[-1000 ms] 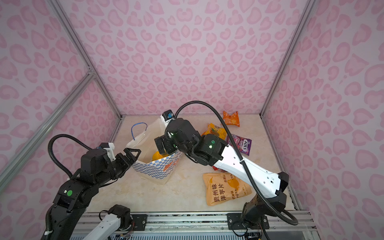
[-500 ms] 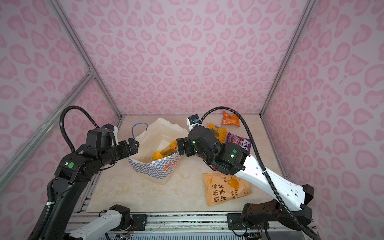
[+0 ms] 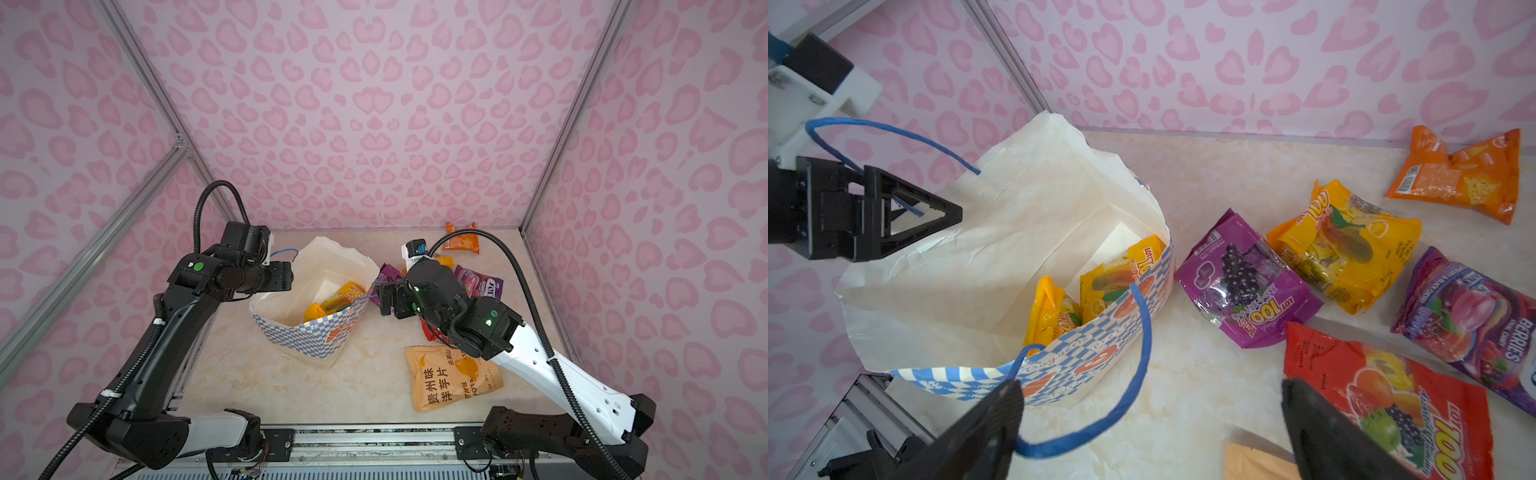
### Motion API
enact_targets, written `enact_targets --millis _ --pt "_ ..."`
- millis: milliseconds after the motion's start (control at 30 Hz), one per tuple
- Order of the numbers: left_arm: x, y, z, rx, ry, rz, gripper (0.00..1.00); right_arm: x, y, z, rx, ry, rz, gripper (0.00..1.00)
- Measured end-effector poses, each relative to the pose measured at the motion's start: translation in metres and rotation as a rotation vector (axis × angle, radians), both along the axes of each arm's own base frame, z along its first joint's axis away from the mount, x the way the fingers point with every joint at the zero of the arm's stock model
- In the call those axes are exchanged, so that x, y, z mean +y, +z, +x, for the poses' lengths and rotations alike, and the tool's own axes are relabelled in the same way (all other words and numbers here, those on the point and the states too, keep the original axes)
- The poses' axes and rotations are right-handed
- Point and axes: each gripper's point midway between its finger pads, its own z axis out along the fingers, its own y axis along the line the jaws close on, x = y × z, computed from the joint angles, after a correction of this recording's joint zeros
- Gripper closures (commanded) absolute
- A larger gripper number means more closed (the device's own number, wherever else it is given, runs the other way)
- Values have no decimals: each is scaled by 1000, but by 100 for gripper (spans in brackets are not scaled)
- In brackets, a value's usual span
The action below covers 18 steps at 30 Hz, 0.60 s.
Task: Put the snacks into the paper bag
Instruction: 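Withdraw the right gripper from the bag toward the tan paper pouch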
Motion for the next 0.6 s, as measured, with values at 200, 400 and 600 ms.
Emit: enact_targets --millis 200,400,600 --pt "1 -19 16 56 2 56 73 -3 -9 1 37 -8 15 1" --pt "0 -27 14 80 -1 55 97 12 12 -1 26 36 57 1" --pt "-4 -26 4 66 -8 4 97 29 37 -14 6 102 132 1"
